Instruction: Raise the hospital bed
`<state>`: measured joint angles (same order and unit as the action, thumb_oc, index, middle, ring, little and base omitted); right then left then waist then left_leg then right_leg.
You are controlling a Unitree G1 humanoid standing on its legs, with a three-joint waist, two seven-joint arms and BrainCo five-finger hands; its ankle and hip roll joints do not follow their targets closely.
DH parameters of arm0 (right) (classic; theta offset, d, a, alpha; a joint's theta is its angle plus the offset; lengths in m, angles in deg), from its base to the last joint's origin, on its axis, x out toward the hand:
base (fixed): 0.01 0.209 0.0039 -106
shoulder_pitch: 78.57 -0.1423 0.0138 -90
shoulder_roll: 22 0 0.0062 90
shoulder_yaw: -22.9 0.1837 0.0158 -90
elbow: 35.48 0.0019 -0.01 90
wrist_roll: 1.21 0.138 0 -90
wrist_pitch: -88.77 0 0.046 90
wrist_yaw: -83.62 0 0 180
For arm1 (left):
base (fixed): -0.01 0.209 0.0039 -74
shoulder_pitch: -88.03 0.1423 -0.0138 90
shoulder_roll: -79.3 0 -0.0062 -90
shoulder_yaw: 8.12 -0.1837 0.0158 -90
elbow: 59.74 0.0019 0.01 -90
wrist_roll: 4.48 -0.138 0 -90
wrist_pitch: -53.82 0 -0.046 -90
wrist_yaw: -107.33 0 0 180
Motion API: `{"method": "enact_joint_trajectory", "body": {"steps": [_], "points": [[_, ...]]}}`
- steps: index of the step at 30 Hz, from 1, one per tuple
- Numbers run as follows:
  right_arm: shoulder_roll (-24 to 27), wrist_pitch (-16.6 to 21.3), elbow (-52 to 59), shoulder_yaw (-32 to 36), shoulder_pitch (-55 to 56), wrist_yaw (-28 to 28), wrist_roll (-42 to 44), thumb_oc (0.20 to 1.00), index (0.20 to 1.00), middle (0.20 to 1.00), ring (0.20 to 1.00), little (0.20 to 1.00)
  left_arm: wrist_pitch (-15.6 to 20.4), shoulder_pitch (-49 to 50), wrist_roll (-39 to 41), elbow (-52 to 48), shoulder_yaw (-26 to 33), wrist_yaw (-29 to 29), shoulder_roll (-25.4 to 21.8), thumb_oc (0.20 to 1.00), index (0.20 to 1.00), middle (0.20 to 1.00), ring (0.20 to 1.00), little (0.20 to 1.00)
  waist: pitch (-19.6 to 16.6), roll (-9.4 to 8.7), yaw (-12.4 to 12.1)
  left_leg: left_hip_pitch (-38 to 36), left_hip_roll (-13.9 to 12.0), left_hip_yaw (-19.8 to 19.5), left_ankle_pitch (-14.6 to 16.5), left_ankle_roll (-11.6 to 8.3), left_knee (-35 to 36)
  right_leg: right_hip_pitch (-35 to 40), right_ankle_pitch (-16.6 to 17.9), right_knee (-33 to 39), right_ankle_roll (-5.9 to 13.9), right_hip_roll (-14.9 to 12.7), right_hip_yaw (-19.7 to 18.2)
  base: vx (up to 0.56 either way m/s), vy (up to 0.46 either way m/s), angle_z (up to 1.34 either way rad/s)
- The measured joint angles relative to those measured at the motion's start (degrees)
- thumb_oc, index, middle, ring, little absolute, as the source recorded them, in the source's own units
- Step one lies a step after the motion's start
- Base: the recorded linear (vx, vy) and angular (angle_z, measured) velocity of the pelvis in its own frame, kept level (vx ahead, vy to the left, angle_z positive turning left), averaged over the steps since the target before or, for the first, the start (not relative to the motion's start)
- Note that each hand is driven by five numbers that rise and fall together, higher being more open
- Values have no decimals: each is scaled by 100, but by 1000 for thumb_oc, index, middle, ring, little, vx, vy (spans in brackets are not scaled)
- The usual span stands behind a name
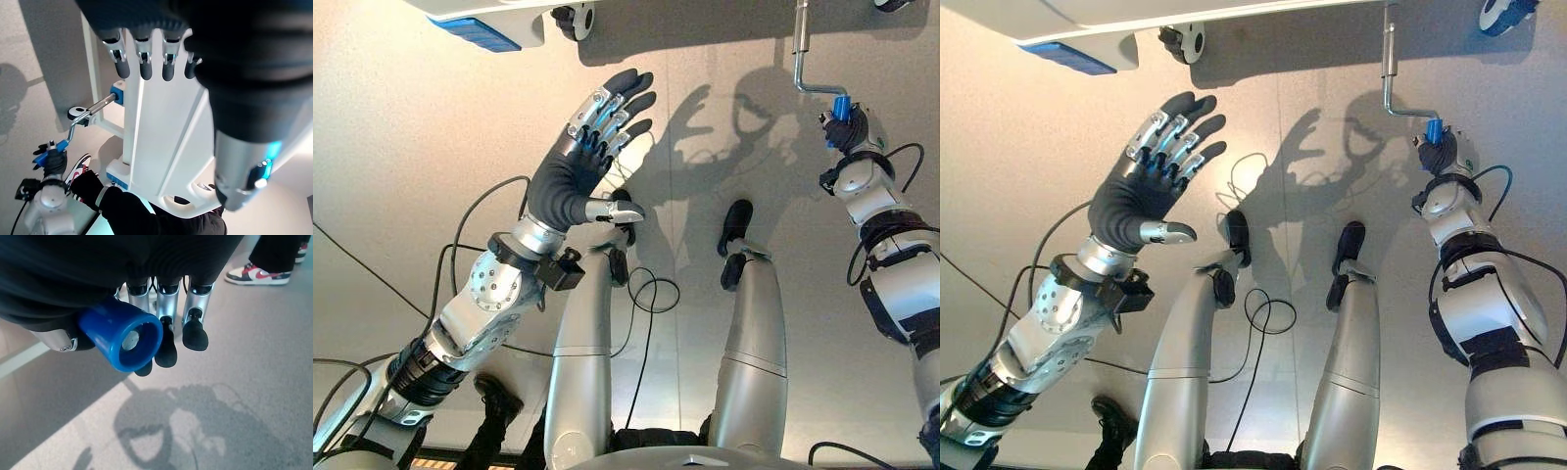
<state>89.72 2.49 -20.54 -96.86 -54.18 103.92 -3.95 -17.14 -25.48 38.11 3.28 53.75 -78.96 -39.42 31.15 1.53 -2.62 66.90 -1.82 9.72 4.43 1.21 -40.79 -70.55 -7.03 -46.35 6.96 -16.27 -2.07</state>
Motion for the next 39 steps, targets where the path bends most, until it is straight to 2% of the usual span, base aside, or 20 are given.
{"method": "enact_joint_trajectory", "body": {"steps": [13,22,27,39], "points": [[-552,-322,-130,79,-129,9,67,200,200,200,200,200,-26,-139,-3,162,-2,-159,500,1000,1000,1000,1000,1000,-17,114,-17,-111,-30,-91,-111,-122,136,7,-110,-152,-148,6,95,-1,5,1],[-622,-409,-30,65,-118,-55,138,200,200,200,200,200,-90,-151,-3,173,3,-169,622,1000,1000,1000,1000,1000,-20,179,-65,-143,-39,-161,-161,-201,157,8,-168,-251,-242,39,123,0,0,0],[-825,-468,102,-44,-54,-106,188,200,200,200,200,200,-98,-141,-4,189,11,-229,773,1000,1000,1000,1000,1000,-20,186,-80,-166,-79,-177,-176,-250,181,6,-190,-279,-279,86,141,0,0,0],[-869,-748,1169,-280,285,-313,183,200,200,200,200,200,-125,-6,-11,247,247,-414,855,1000,1000,1000,1000,1000,-20,193,18,-244,-187,-221,-203,-360,265,9,-247,-307,-370,203,195,0,5,-1]]}}
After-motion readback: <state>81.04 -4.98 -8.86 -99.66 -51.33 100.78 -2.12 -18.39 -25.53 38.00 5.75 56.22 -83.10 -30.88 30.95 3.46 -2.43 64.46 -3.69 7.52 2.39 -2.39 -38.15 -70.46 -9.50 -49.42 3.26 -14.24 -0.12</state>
